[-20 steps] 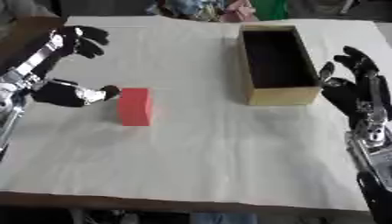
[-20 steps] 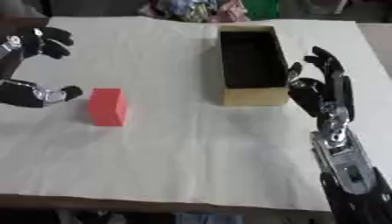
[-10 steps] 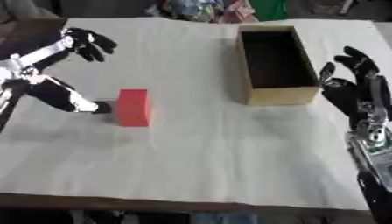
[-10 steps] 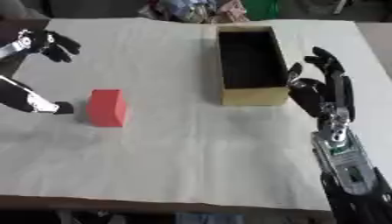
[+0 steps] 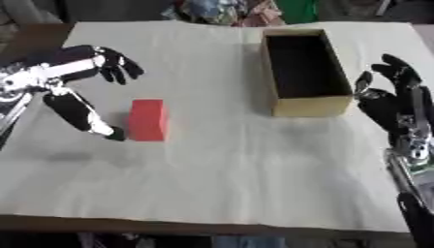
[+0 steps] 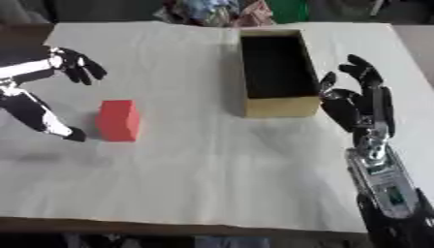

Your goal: Pick up objects on the table and place them in the box.

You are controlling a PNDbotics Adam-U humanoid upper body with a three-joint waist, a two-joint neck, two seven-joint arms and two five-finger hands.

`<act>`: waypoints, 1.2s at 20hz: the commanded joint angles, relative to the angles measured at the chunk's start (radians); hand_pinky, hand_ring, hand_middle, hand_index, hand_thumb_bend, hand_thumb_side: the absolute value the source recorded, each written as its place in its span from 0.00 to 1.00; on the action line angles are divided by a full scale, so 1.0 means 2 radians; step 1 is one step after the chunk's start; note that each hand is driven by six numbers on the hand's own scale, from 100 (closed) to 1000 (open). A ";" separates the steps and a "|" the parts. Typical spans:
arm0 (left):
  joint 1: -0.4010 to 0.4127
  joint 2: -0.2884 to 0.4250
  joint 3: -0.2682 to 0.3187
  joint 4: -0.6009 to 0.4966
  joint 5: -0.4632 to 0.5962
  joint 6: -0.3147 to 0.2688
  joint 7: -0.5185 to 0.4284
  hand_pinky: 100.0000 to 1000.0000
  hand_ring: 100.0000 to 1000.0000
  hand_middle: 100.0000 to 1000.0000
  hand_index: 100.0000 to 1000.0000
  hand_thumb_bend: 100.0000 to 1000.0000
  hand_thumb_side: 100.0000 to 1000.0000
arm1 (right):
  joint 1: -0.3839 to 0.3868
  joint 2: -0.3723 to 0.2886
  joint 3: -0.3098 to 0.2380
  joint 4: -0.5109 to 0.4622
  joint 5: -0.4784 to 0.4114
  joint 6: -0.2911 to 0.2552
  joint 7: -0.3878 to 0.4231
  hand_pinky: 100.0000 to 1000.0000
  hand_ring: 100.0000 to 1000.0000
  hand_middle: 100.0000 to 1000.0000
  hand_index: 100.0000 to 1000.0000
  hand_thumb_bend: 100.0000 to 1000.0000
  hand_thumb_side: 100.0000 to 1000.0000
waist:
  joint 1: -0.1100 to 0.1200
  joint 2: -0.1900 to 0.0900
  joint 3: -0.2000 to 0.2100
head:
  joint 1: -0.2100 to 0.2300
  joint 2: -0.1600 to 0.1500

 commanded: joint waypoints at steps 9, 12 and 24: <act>-0.034 -0.026 -0.021 0.062 -0.033 0.001 0.010 0.73 0.71 0.72 0.86 0.71 0.07 | -0.005 -0.011 -0.002 -0.008 -0.001 -0.001 0.001 0.64 0.95 0.71 0.86 0.00 0.00 | 0.000 -0.008 -0.002 | 0.003 0.003; -0.039 -0.035 -0.025 0.074 -0.038 0.000 0.009 0.73 0.71 0.73 0.86 0.71 0.07 | -0.006 -0.010 -0.002 -0.008 -0.001 -0.001 0.001 0.64 0.95 0.71 0.86 0.00 0.00 | 0.000 -0.008 -0.003 | 0.003 0.003; -0.058 -0.062 -0.048 0.125 -0.078 -0.009 0.001 0.73 0.70 0.71 0.86 0.72 0.06 | -0.005 -0.009 -0.002 -0.008 -0.002 -0.003 0.001 0.64 0.95 0.71 0.86 0.00 0.00 | 0.002 -0.007 -0.006 | 0.005 0.003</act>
